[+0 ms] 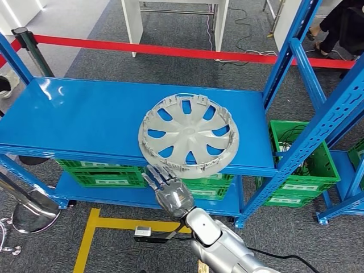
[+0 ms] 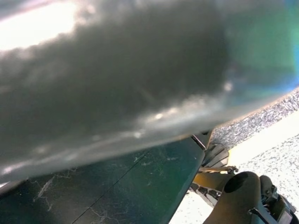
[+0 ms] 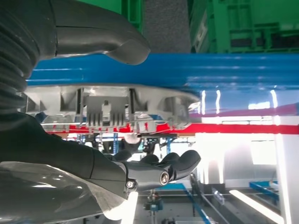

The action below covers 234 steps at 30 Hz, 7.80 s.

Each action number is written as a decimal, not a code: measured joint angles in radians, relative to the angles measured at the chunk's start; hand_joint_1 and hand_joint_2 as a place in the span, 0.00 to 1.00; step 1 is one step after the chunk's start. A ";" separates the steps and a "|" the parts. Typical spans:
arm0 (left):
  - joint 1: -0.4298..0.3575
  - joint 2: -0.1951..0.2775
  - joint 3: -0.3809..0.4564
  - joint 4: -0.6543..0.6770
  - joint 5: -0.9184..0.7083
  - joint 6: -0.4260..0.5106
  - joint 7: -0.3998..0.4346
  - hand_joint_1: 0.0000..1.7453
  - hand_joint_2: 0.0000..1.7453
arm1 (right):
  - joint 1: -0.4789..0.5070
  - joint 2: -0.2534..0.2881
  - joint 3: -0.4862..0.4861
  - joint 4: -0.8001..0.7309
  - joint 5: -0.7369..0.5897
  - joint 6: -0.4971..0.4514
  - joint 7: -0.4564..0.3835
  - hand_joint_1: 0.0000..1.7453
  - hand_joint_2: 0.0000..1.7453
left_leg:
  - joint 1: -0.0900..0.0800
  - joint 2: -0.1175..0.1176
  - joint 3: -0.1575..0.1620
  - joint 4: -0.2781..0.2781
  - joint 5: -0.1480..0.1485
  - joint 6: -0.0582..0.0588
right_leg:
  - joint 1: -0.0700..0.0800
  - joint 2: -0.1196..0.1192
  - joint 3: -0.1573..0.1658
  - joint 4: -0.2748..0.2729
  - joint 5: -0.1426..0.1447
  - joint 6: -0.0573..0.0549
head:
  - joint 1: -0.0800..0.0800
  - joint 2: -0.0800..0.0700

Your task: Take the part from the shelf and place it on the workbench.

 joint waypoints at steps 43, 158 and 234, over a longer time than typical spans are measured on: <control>0.002 0.000 -0.020 0.000 -0.003 -0.006 0.010 0.00 0.00 | -0.036 0.008 -0.043 0.027 0.040 0.000 0.035 0.00 1.00 | 0.000 0.000 0.000 0.000 0.000 0.000 | 0.000 0.000 0.000 0.000 0.000 0.000 | 0.000 0.000; 0.016 0.008 -0.040 0.012 0.004 0.011 0.000 0.00 0.00 | -0.174 0.027 -0.160 0.277 0.179 0.001 0.193 1.00 1.00 | 0.000 0.000 0.000 0.000 0.000 0.000 | 0.000 0.000 0.000 0.000 0.000 0.000 | 0.000 0.000; 0.017 0.009 -0.040 0.014 0.048 0.099 0.047 0.00 1.00 | 0.103 -0.047 0.060 -0.833 0.238 0.002 0.032 1.00 1.00 | -0.009 -0.002 -0.007 0.007 -0.003 0.004 | -0.008 -0.001 -0.006 0.000 0.001 0.005 | 0.000 0.000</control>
